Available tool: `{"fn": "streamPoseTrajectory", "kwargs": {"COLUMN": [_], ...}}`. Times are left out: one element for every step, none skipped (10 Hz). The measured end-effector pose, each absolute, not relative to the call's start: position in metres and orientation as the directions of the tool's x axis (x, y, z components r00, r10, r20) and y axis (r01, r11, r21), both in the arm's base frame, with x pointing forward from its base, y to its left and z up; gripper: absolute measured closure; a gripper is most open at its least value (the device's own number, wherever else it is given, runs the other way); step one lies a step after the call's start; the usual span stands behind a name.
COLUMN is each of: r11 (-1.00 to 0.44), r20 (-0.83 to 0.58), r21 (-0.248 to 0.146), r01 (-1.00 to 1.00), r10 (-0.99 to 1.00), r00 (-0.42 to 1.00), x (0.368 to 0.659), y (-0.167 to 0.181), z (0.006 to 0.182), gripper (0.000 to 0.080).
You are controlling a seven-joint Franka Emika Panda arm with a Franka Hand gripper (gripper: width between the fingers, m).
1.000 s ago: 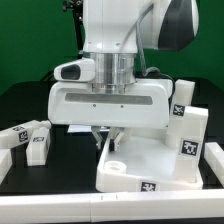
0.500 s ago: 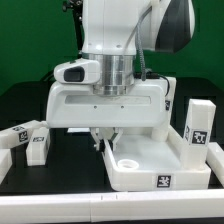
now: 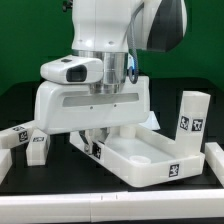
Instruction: Assemble desk
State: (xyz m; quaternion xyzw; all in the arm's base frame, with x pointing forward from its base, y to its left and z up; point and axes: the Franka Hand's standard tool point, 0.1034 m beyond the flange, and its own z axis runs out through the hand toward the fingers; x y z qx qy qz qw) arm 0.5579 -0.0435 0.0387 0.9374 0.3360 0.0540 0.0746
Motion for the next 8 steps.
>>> {"fn": "streamPoseTrajectory", "kwargs": {"r11": [-0.629, -0.496, -0.424, -0.379, -0.358, -0.285, -0.224, -0.138], "r20": [0.034, 0.012, -0.003, -0.021, -0.03, -0.054, -0.073, -0.081], "r21": [0.21, 0.227, 0.238, 0.236, 0.237, 0.236, 0.235, 0.252], "r01": [0.749, 0.838, 0.874, 0.895, 0.903, 0.929, 0.946, 0.958], "r10": [0.77, 0.862, 0.899, 0.919, 0.926, 0.951, 0.966, 0.983], "r00": [0.637, 0.507, 0.437, 0.394, 0.375, 0.305, 0.247, 0.163], "x": [0.577, 0.586, 0.585, 0.584, 0.584, 0.584, 0.585, 0.602], "y": [-0.032, -0.029, -0.023, -0.025, -0.028, -0.028, -0.027, -0.01], "z": [0.049, 0.052, 0.05, 0.05, 0.049, 0.049, 0.05, 0.057], "gripper": [0.0742, 0.0742, 0.0742, 0.0743, 0.0745, 0.0745, 0.0745, 0.0745]}}
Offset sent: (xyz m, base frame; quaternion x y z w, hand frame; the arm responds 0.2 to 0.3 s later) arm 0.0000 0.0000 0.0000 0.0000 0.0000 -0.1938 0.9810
